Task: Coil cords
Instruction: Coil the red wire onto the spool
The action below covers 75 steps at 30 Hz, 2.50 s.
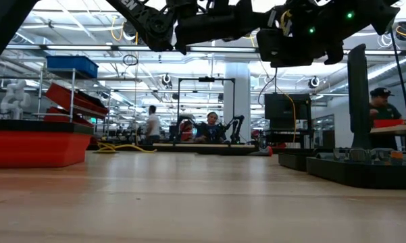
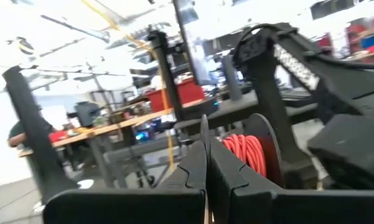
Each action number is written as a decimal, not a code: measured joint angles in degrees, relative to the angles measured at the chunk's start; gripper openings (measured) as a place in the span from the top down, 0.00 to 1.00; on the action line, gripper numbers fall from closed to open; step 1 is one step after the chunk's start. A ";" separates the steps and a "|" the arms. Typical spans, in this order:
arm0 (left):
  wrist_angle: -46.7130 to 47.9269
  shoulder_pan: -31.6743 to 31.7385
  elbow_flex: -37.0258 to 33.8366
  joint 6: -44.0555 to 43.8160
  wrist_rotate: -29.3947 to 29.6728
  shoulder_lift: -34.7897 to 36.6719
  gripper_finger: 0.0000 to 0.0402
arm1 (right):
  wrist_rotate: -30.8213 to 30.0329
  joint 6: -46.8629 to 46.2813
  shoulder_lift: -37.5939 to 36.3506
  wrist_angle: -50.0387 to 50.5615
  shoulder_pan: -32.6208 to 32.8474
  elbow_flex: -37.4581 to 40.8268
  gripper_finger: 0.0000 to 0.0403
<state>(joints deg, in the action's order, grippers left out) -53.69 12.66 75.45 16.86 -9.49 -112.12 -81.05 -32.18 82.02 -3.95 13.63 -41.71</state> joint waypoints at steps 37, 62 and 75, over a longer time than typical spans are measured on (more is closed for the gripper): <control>18.63 0.42 -0.63 10.50 -0.68 0.67 1.00 | 1.00 29.41 -4.51 -5.43 4.31 -7.75 1.00; 29.61 0.67 -1.03 6.41 -14.97 8.82 1.00 | 21.20 13.93 -16.66 33.71 2.78 -8.23 1.00; 9.31 2.46 -0.97 -5.47 -18.08 2.98 1.00 | 8.05 10.46 -9.61 34.31 4.07 -6.50 0.96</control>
<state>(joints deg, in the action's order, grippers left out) -44.38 15.12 74.48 11.39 -27.56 -109.14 -73.00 -21.71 72.41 30.36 17.70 -48.21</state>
